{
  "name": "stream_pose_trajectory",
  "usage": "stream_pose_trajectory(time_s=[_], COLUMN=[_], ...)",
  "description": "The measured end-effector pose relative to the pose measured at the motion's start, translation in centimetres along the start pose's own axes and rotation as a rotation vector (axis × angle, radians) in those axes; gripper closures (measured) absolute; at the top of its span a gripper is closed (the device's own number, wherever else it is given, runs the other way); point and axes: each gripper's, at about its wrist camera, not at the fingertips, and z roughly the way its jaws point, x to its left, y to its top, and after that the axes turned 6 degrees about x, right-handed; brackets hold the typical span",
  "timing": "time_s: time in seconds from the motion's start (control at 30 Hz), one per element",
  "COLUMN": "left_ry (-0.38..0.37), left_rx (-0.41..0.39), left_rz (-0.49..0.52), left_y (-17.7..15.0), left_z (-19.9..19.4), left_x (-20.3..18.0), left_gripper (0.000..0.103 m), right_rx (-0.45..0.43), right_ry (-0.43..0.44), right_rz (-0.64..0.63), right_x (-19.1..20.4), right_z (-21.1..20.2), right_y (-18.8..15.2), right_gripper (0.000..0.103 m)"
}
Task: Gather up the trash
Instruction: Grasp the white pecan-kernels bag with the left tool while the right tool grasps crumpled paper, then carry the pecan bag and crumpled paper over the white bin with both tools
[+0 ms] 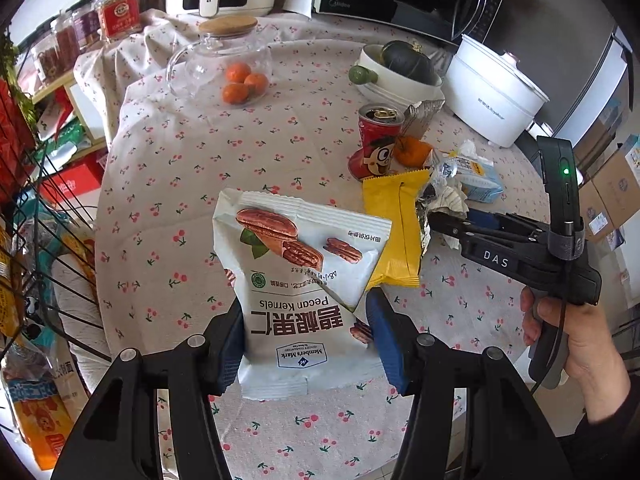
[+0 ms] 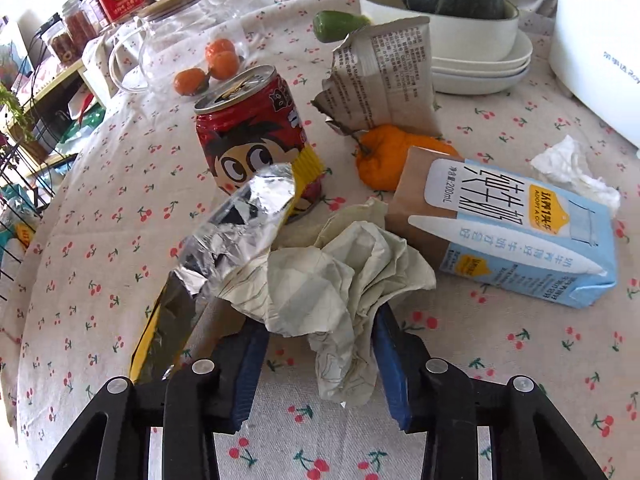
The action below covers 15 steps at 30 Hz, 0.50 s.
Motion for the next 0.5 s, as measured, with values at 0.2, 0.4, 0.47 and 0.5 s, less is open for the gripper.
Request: stream_pose_trajectory(time_s=[0.2, 0.4, 0.47, 0.5], left_ry=[0.006, 0.012, 0.012, 0.011], left_rx=[-0.004, -0.004, -0.007, -0.008], left_rz=[0.049, 0.107, 0.126, 0.135], left_y=[-0.5, -1.1, -1.3, -1.4], left_z=[-0.1, -0.1, -0.2, -0.2], left_x=[-1.7, -3.8, -4.6, -5.0], left_gripper=[0.043, 0.043, 0.043, 0.043], right_rx=[-0.02, -0.035, -0.04, -0.043], right_ry=[-0.034, -0.08, -0.096, -0.104], right_rz=[-0.008, -0.011, -0.012, -0.011], right_x=[-1.4, -3.0, -3.6, -3.9], right_z=[-2.9, -6.3, -7.4, -8.0], right_y=[-1.7, -3.7, -4.3, -4.6], right_gripper=[0.057, 0.057, 0.057, 0.057])
